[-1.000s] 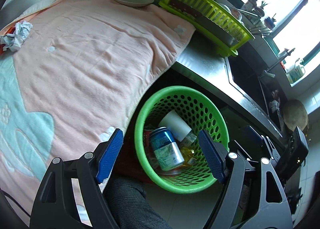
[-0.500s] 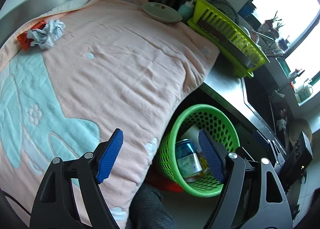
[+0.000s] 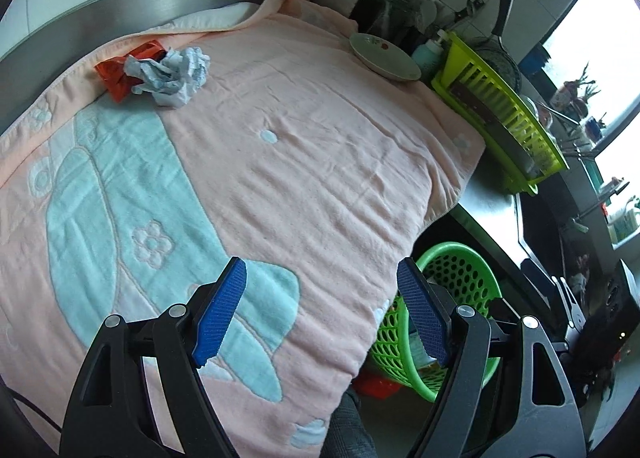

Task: Collect trash
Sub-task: 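Move both open tools back over the towel toward the wrapper and paper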

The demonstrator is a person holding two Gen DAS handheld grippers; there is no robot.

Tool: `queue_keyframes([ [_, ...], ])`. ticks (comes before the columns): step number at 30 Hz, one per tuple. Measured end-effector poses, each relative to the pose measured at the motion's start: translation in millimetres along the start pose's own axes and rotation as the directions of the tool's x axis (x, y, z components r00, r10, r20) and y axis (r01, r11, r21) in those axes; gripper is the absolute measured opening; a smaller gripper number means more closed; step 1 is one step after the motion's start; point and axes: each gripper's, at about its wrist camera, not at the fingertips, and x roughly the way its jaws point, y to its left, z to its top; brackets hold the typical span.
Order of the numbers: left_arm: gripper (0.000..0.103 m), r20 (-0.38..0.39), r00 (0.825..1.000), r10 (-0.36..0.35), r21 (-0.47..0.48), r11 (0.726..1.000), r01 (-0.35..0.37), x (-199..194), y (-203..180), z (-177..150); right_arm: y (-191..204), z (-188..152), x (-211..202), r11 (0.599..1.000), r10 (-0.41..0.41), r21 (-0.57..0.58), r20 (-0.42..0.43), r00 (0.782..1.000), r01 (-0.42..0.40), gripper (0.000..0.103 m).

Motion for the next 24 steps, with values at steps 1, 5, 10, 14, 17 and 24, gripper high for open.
queue_keyframes([
  [1,0.077,0.008,1.000,0.010,-0.009,1.000,-0.009,-3,7,3,4,4,3,1.000,0.008,-0.008,0.000,1.000,-0.008,0.093],
  [5,0.077,0.035,0.998,0.045,-0.045,0.998,-0.043,-15,31,14,21,22,13,0.998,0.036,-0.050,0.003,0.999,-0.036,0.093],
  [10,0.077,0.063,0.994,0.094,-0.098,0.991,-0.087,-31,62,28,42,46,28,0.993,0.077,-0.091,-0.002,0.997,-0.077,0.093],
  [14,0.077,0.081,0.988,0.135,-0.128,0.984,-0.124,-44,84,41,58,67,39,0.987,0.116,-0.112,-0.010,0.993,-0.116,0.093],
  [17,0.077,0.096,0.983,0.157,-0.145,0.979,-0.142,-55,96,50,71,84,46,0.981,0.144,-0.128,-0.011,0.990,-0.144,0.093],
  [24,0.077,0.128,0.971,0.203,-0.181,0.967,-0.178,-77,119,71,96,127,62,0.967,0.211,-0.145,-0.001,0.978,-0.208,0.093],
])
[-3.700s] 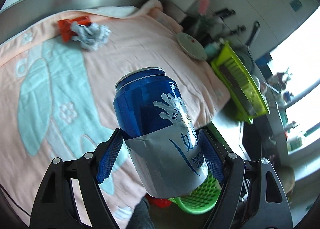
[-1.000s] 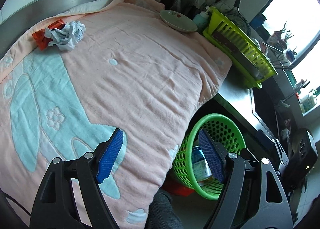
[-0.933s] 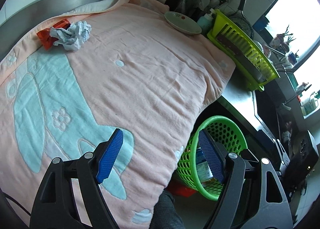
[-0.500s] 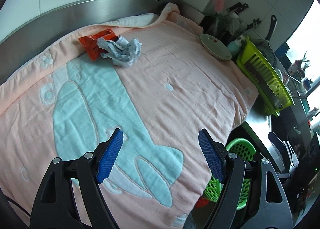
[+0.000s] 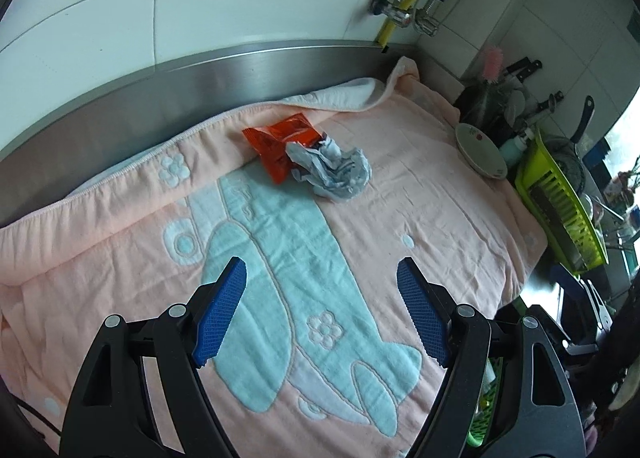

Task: Collect trash
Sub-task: 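Move both open tools back over the towel toward the wrapper and paper, then grasp the crumpled white paper with the right tool while the left tool grasps the orange wrapper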

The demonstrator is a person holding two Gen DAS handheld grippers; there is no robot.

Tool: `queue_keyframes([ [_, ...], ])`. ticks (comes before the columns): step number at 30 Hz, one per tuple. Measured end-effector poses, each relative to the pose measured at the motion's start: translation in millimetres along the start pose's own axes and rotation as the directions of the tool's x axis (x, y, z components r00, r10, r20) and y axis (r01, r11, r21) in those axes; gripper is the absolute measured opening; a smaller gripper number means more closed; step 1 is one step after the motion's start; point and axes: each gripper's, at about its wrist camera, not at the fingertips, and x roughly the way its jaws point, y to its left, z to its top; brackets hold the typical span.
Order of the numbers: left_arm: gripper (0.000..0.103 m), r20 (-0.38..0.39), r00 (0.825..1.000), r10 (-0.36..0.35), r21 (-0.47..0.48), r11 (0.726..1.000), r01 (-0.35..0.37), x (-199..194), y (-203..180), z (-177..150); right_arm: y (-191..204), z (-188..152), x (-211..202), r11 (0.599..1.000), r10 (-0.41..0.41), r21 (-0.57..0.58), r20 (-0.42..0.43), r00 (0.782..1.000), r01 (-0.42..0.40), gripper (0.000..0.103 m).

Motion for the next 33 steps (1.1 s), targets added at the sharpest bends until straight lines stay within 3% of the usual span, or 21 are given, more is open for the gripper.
queue_keyframes([
  [5,0.077,0.019,0.999,0.031,-0.025,0.999,-0.031,-3,17,22,13,27,29,0.999,0.042,-0.030,-0.012,0.999,-0.042,0.093],
  [17,0.077,-0.003,0.998,0.063,-0.065,0.996,-0.063,28,50,55,46,43,138,0.990,0.109,-0.081,-0.120,0.987,-0.120,0.092],
  [33,0.077,-0.023,0.999,0.030,-0.135,0.990,-0.033,74,80,73,61,54,248,0.992,0.072,-0.092,-0.192,0.979,-0.091,0.092],
])
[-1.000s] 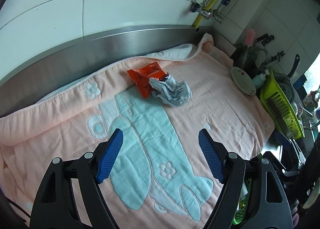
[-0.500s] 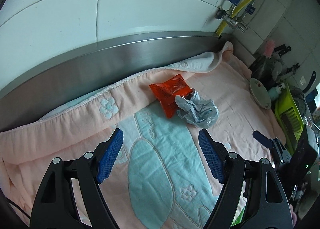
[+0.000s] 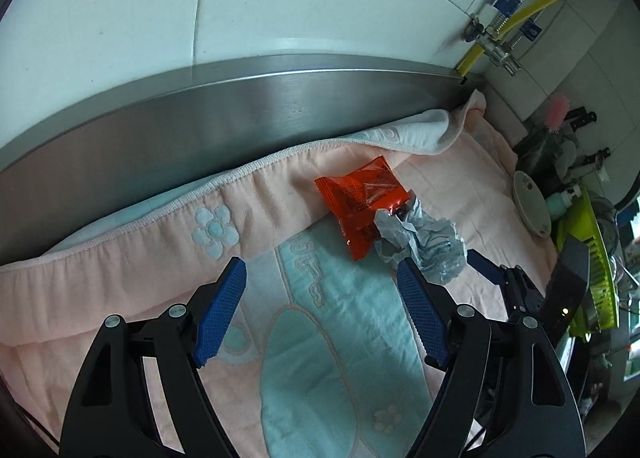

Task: Collect trash
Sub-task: 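Grasp the crumpled white paper with the right tool while the left tool grasps the orange wrapper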

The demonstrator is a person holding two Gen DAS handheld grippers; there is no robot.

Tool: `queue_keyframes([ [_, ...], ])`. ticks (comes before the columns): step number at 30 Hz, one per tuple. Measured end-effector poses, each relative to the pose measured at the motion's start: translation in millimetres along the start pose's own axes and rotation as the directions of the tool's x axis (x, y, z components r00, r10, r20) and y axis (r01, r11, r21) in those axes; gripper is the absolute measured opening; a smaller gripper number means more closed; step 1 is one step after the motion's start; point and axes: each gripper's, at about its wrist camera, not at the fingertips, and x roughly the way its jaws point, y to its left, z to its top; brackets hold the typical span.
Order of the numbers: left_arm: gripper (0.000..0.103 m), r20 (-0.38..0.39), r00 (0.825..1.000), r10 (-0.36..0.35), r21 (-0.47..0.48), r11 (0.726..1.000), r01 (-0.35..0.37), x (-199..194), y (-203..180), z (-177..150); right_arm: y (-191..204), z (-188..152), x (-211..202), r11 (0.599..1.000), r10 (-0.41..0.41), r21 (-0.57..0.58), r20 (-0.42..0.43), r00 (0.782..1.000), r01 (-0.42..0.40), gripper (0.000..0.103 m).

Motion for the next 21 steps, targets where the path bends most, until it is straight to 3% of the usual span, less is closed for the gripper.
queue_keyframes([
  [5,0.077,0.009,1.000,-0.019,-0.025,1.000,0.020,13,0,5,-1,5,18,1.000,-0.022,-0.001,-0.003,1.000,0.022,0.092],
  [8,0.077,0.007,0.999,-0.040,-0.048,0.998,0.040,23,-1,7,-4,5,22,1.000,-0.018,0.015,-0.006,1.000,0.018,0.076],
  [14,0.077,0.004,0.997,-0.077,-0.068,0.995,0.077,46,-8,8,-10,4,14,0.998,0.017,0.068,-0.001,1.000,-0.017,0.061],
  [21,0.075,-0.003,0.992,-0.127,-0.131,0.983,0.126,75,-9,12,-16,-9,-20,0.993,0.027,0.112,0.036,0.999,-0.030,0.059],
])
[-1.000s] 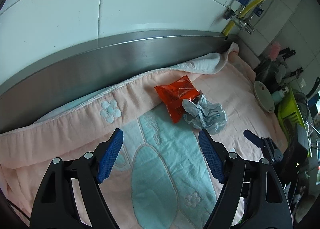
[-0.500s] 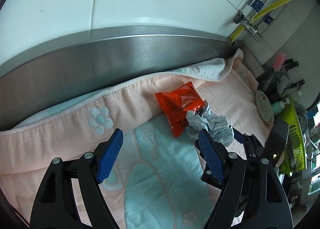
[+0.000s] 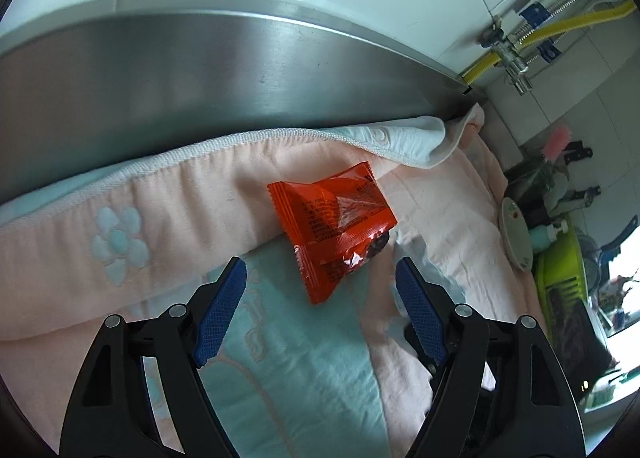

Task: Collect trash
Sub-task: 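Grasp the crumpled white paper with the right tool while the left tool grasps the orange wrapper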

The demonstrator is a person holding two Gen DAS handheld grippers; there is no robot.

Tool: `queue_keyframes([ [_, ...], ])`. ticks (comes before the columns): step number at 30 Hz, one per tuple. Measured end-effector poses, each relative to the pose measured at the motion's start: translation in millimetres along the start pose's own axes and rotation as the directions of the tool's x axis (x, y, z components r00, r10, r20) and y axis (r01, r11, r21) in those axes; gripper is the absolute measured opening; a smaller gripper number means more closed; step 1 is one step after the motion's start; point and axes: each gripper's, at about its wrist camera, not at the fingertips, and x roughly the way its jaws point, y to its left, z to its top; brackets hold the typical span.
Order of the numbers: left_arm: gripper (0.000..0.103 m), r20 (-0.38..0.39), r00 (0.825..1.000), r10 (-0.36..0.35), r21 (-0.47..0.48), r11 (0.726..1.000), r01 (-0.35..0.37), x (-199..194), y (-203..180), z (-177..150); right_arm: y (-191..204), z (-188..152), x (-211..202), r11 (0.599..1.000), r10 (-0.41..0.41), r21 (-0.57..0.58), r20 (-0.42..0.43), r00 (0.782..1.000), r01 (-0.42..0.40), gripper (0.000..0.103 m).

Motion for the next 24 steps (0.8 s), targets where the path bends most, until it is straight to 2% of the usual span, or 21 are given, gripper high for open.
queue_keyframes([
  [5,0.075,0.007,1.000,-0.021,-0.016,1.000,0.021,14,-3,2,-9,-12,-19,1.000,-0.004,-0.007,0.013,1.000,0.005,0.059],
  [9,0.067,-0.007,0.999,-0.040,-0.032,0.999,0.040,26,-5,2,-13,-20,-29,1.000,-0.008,-0.007,0.018,1.000,0.008,0.059],
  [19,0.064,0.002,0.998,-0.059,-0.109,0.992,0.059,48,0,5,-18,-33,-44,1.000,-0.007,-0.001,0.028,1.000,0.007,0.059],
  [22,0.060,0.015,0.998,-0.066,-0.129,0.989,0.067,52,4,2,-19,-36,-48,1.000,-0.005,-0.004,0.030,1.000,0.006,0.059],
  [23,0.056,0.021,0.997,-0.070,-0.129,0.989,0.072,52,5,2,-18,-37,-49,1.000,-0.004,-0.004,0.030,1.000,0.004,0.059],
  [24,0.048,0.021,0.996,-0.081,-0.131,0.988,0.083,53,5,1,-18,-38,-50,1.000,-0.003,-0.005,0.030,1.000,0.003,0.059],
])
